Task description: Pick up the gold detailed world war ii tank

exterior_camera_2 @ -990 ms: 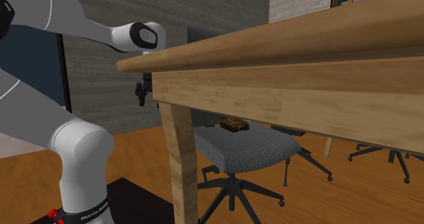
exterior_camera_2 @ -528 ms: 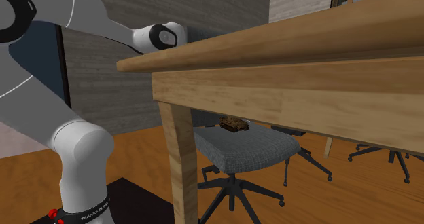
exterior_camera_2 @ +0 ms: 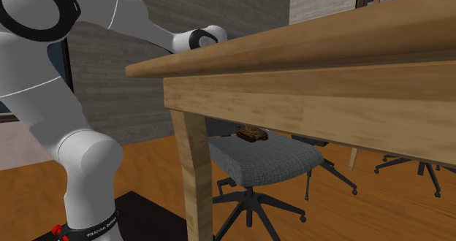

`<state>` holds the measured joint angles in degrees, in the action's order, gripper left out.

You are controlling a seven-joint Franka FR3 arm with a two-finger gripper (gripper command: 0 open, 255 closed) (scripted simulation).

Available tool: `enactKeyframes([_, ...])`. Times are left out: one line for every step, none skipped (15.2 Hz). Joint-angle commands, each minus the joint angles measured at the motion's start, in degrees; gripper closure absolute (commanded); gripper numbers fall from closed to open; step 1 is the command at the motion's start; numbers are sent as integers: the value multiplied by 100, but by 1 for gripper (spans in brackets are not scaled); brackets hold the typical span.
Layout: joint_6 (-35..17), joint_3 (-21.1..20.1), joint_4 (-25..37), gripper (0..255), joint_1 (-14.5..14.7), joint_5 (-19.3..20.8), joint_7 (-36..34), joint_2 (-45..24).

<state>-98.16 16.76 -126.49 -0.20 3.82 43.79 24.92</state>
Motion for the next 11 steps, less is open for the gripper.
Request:
enactKeyframes([-147,241,273,0,50,-81,515,-370])
enactKeyframes([-193,357,451,0,77,-149,767,-580])
enactKeyframes([-231,471,638,0,103,-230,1021,-796])
enactKeyframes([-259,578,836,0,124,-326,1278,-1020])
enactKeyframes([-277,679,1044,0,140,-435,1537,-1250])
enactKeyframes([-284,772,1263,0,149,-558,1798,-1488])
enactKeyframes([-279,859,1494,0,151,-692,2060,-1733])
enactKeyframes([-261,938,1736,0,145,-837,2321,-1984])
enactKeyframes([-230,1008,1990,0,128,-993,2580,-2241])
enactKeyframes([-184,1066,2257,0,98,-1157,2836,-2505])
enactKeyframes([-125,1112,2539,0,54,-1327,3085,-2774])
